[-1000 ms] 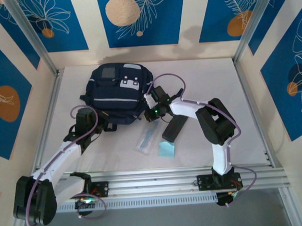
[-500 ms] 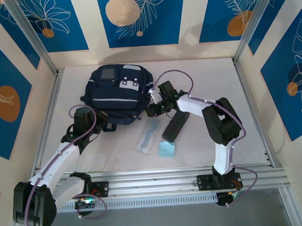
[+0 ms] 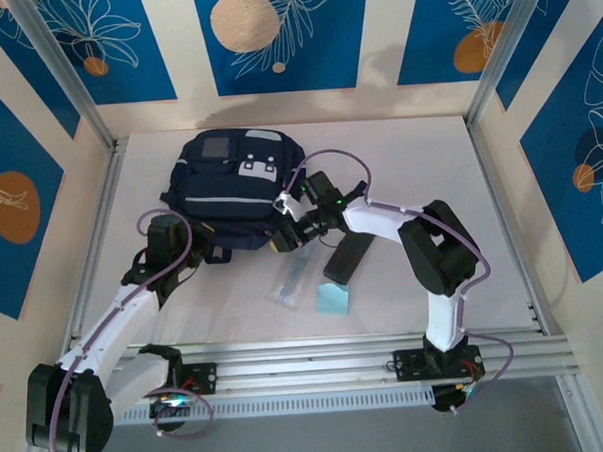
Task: Pack the student bag
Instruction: Zip the student bag at the top-center of the table.
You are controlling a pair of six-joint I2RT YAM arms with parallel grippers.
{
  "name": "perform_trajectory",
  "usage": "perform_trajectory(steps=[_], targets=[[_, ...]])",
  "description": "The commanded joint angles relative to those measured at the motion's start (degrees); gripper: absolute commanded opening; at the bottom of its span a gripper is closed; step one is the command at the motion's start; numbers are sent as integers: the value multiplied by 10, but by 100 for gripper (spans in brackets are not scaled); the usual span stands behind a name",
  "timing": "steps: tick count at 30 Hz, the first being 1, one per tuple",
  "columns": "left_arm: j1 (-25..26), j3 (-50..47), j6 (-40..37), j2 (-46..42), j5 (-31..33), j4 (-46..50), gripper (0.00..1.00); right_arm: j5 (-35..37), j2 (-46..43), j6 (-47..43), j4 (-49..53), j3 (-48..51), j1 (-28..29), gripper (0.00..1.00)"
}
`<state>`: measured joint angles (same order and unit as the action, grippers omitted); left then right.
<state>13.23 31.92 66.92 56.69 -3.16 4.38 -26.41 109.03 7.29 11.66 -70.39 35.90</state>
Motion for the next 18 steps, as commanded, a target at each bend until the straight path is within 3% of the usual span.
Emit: perform_trajectory(steps=[1,8,11,18], targets=[[-8,25,-7,-13,-4,-40,0,-15,23,-6,1,-22,4,46],[-8,27,-7,-20,-5,-35,0,63,26,-28,10,-26,-1,55],[-8,26,-6,-22,-4,-33,0,45,28,-22,4,-29,-12,66],[-8,27,-5,-23,-2,-33,0,2,48,-15,-8,-58,8,66]])
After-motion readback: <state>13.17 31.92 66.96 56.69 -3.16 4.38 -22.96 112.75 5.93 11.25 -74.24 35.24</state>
